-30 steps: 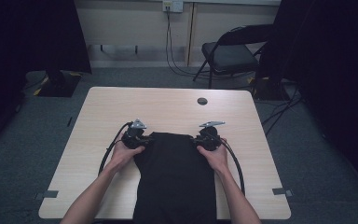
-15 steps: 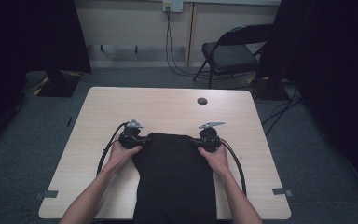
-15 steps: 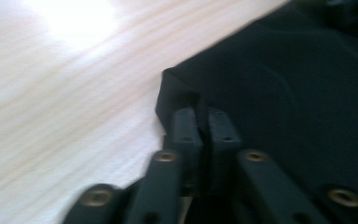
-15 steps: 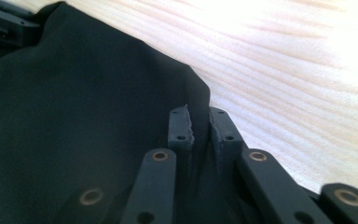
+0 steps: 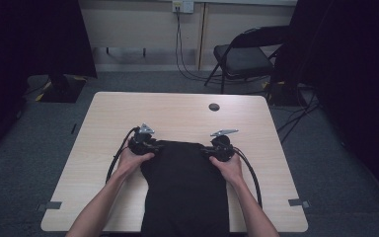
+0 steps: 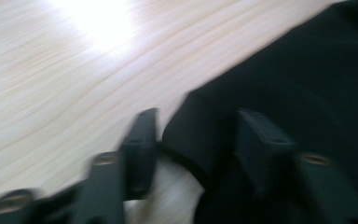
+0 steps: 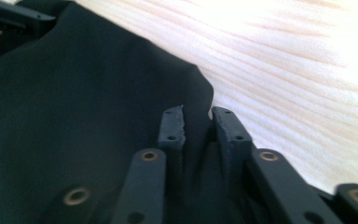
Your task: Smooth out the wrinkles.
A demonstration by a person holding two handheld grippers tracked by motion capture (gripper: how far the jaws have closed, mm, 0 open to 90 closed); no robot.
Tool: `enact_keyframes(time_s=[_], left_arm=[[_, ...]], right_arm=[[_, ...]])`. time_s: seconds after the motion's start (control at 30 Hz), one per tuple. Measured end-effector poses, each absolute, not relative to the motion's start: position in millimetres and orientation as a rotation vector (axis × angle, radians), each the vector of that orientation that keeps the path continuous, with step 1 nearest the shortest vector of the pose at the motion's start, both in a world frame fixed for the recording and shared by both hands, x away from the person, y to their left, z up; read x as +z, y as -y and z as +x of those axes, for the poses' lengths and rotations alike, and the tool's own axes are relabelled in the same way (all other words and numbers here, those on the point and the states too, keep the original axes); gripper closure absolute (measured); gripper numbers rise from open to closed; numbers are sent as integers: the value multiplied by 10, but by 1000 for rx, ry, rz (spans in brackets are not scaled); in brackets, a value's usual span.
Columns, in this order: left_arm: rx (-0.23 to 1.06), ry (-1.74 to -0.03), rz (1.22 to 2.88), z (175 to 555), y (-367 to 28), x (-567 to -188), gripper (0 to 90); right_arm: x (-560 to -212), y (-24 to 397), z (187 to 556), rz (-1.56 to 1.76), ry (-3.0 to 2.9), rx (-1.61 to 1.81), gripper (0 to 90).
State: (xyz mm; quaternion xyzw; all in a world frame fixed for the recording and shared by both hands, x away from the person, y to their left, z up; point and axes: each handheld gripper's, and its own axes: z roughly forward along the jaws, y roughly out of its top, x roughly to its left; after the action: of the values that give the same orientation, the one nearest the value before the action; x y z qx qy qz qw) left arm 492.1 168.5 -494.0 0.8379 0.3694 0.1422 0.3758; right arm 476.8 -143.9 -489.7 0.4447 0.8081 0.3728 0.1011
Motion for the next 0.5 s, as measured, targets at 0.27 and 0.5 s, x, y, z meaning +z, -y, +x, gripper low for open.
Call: enact_keyframes(time_s=[0.27,0.5], left_arm=[[291,-948,2100,4885,-1682,-4960,874],[240,-1004,2054,4931,-1780,-4922,885]], right_arm=[[-4915,1683,4660,1348,-2368,1145,742],[-4872,1618,4679,1325,-2357,1203,840]])
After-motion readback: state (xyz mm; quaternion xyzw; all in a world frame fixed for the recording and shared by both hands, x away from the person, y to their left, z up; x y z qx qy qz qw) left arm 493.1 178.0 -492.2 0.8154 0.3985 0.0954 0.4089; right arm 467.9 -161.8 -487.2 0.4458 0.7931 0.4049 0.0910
